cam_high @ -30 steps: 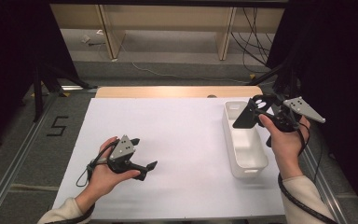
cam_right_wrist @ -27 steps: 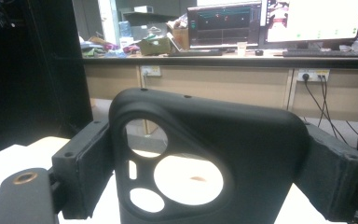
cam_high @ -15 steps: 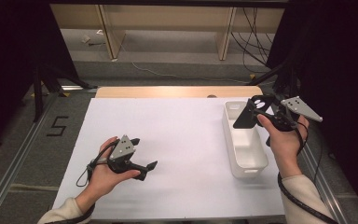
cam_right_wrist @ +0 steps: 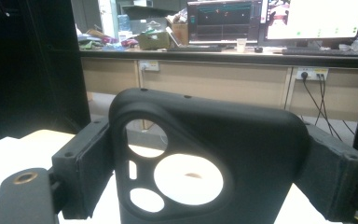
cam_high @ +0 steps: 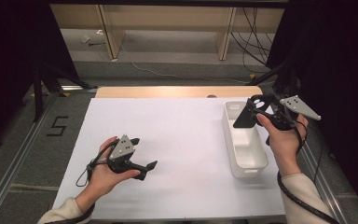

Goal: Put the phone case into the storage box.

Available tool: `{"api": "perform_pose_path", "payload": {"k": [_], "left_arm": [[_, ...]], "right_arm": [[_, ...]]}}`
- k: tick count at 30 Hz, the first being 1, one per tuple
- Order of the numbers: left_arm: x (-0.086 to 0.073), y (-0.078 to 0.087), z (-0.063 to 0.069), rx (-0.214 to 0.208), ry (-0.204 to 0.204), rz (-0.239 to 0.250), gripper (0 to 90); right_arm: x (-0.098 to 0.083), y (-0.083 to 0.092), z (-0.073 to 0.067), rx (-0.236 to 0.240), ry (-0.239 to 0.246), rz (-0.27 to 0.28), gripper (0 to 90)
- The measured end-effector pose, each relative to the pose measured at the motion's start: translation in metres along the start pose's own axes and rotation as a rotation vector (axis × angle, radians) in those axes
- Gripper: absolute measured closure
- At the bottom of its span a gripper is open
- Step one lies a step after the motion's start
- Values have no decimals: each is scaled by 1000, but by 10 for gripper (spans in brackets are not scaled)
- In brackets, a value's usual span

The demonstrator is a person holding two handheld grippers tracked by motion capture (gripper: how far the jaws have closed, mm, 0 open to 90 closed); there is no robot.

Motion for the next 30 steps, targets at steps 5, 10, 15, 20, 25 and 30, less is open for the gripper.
{"api": "perform_pose_path", "payload": {"k": [5, 10, 15, 20, 25, 30], "left_arm": [[0, 0, 1, -1, 1, -2, 0], [0, 0, 0, 2, 3, -1, 0], [0, 0, 0, 2, 4, -1, 0], [0, 0, -1, 3, 5, 1, 0], [0, 0, -1, 3, 4, -1, 0], [0, 0, -1, 4, 5, -1, 0]], "right_arm": [[0, -1, 1, 0, -1, -2, 154], [1, -2, 2, -2, 5, -3, 154], [0, -5, 3, 1, 7, -7, 154], [0, -8, 2, 4, 13, -16, 154], [0, -10, 3, 2, 13, -18, 154], [0, -12, 5, -2, 17, -28, 154]]}}
Point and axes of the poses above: each handheld gripper's, and its own axes: y roughly backward along the jaws, x roughly out of its top, z roughly to its right, the point moved 3 cm from there along -y, roughly forward along the jaws, and after that the axes turned 8 degrees about x, right-handed, at the moved point
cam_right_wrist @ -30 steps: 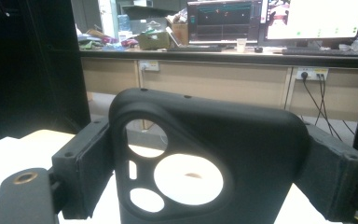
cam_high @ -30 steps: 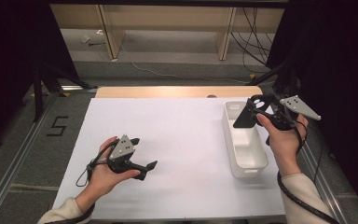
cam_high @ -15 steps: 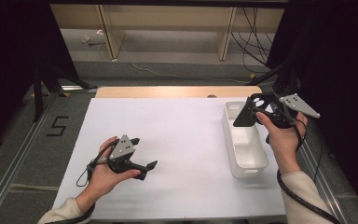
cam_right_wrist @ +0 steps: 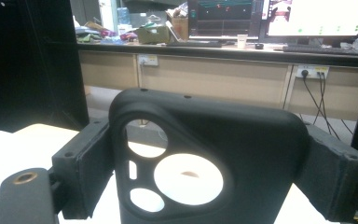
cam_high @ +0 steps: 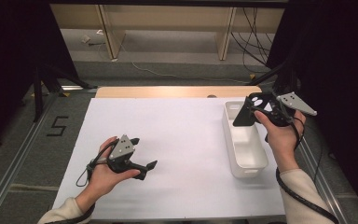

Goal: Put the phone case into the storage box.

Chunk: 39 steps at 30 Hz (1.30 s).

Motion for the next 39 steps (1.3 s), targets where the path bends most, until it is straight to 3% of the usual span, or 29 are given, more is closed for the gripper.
{"api": "perform_pose_path", "payload": {"k": [39], "left_arm": [[0, 0, 0, 0, -3, 3, 0]], "right_arm": [[-7, -16, 2, -4, 18, -38, 154]]}}
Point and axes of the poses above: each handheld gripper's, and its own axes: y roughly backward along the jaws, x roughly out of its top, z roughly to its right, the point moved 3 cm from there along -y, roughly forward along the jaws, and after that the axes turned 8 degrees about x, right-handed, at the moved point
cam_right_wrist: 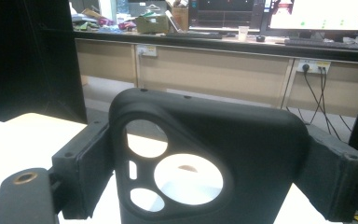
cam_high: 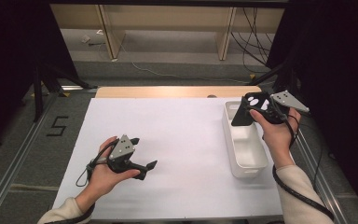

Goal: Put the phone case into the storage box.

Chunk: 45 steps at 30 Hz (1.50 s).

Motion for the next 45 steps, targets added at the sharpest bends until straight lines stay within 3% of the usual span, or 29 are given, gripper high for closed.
{"api": "perform_pose_path", "payload": {"k": [45], "left_arm": [[0, 0, -1, 2, -1, -1, 0]], "right_arm": [[0, -15, 3, 0, 2, -11, 155]]}}
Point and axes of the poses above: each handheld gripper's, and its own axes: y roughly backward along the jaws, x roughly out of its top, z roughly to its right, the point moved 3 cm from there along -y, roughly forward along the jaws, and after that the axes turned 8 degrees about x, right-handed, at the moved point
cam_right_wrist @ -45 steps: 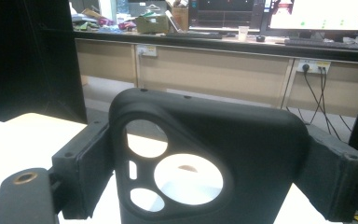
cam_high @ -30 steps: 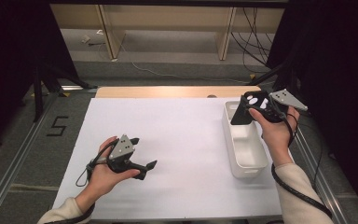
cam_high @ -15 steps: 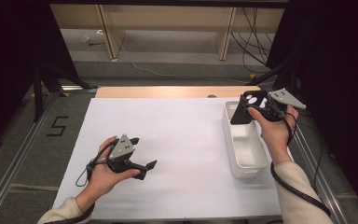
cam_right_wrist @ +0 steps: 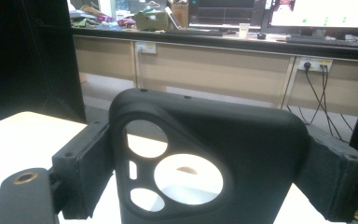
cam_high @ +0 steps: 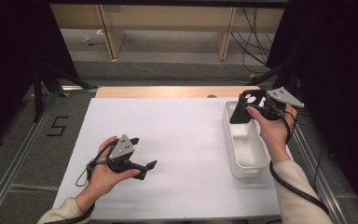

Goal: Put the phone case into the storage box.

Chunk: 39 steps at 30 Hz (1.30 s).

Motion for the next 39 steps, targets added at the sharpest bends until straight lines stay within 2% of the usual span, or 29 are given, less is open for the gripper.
{"api": "perform_pose_path", "payload": {"k": [39], "left_arm": [[0, 0, 0, 1, 0, -1, 0]], "right_arm": [[-2, -11, 4, -5, -4, -11, 155]]}}
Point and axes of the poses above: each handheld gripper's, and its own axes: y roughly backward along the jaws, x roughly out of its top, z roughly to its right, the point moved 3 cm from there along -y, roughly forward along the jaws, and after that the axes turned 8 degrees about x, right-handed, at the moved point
